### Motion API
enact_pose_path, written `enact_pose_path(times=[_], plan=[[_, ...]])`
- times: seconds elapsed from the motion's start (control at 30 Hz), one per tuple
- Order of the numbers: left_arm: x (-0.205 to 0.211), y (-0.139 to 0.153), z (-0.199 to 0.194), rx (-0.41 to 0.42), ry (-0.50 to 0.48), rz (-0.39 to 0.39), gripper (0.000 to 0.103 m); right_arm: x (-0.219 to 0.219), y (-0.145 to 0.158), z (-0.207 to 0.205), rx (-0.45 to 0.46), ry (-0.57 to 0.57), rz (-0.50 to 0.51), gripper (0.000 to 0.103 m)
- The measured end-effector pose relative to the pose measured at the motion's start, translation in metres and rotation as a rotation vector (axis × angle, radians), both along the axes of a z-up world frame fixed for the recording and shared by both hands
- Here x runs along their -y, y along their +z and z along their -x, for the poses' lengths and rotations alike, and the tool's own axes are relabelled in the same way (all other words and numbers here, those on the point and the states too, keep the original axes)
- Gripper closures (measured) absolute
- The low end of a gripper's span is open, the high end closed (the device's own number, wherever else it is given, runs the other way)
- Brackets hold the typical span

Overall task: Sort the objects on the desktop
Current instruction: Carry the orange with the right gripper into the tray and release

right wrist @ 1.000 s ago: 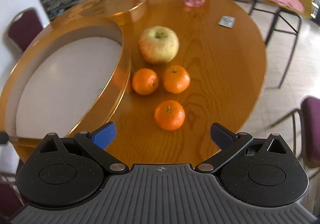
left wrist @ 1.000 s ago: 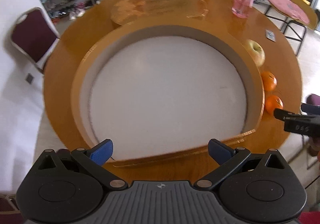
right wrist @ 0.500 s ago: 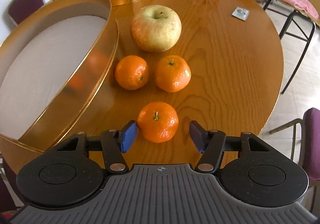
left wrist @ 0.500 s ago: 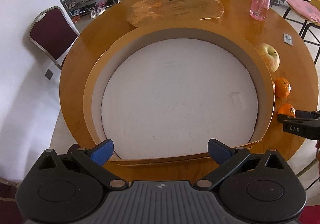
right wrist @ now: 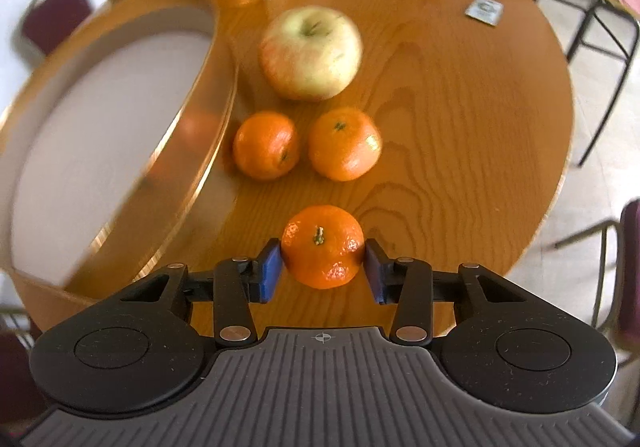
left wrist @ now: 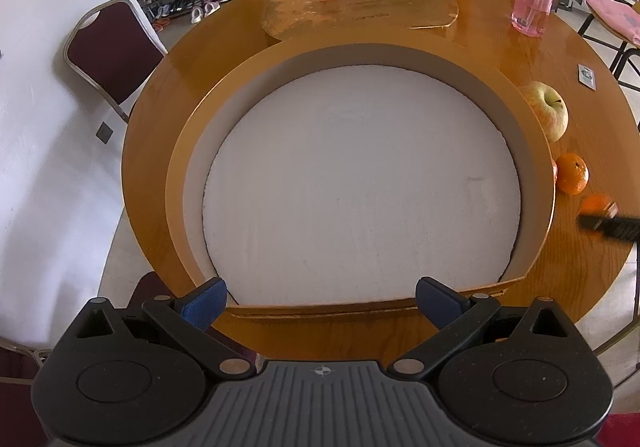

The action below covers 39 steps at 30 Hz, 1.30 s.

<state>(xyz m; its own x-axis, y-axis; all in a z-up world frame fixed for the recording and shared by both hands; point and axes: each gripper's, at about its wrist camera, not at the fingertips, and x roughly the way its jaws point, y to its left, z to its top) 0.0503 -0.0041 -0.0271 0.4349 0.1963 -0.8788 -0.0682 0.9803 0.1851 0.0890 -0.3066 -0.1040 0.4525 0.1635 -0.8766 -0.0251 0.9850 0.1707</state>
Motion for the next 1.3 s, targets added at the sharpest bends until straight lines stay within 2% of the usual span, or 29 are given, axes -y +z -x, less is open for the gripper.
enact_pose_path(times=[0.07, 0.27, 0.37, 0.57, 0.67, 0.8, 0.87, 1.1, 1.2, 1.3], plan=[[-0.005, 0.003, 0.000, 0.010, 0.000, 0.006, 0.001, 0.009, 0.024, -0.002, 0.047, -0.057, -0.031, 0.058], [-0.042, 0.013, -0.001, 0.064, 0.067, 0.020, 0.001, -0.006, 0.114, -0.004, 0.309, -0.126, -0.115, 0.058], [-0.068, 0.014, 0.002, 0.074, 0.124, 0.030, 0.001, -0.046, 0.127, -0.010, 0.333, -0.047, -0.140, 0.058], [-0.111, 0.009, 0.014, 0.063, 0.214, 0.032, 0.001, -0.158, 0.070, -0.033, 0.134, 0.212, -0.087, 0.058], [-0.126, 0.007, 0.019, 0.054, 0.249, 0.030, 0.001, -0.209, 0.045, -0.042, 0.080, 0.330, -0.028, 0.058], [-0.139, 0.007, 0.025, 0.050, 0.267, 0.025, 0.001, -0.257, 0.019, -0.057, -0.001, 0.411, 0.003, 0.058], [-0.141, 0.006, 0.026, 0.048, 0.264, 0.026, 0.001, -0.275, 0.014, -0.058, 0.008, 0.441, 0.024, 0.058], [-0.148, 0.004, 0.029, 0.043, 0.252, 0.032, 0.001, -0.312, 0.011, -0.057, 0.090, 0.555, 0.001, 0.058], [-0.151, 0.004, 0.030, 0.041, 0.247, 0.034, 0.001, -0.319, 0.002, -0.061, 0.071, 0.559, 0.034, 0.058], [-0.150, 0.003, 0.029, 0.038, 0.234, 0.036, 0.001, -0.316, 0.000, -0.063, 0.075, 0.549, 0.019, 0.057]])
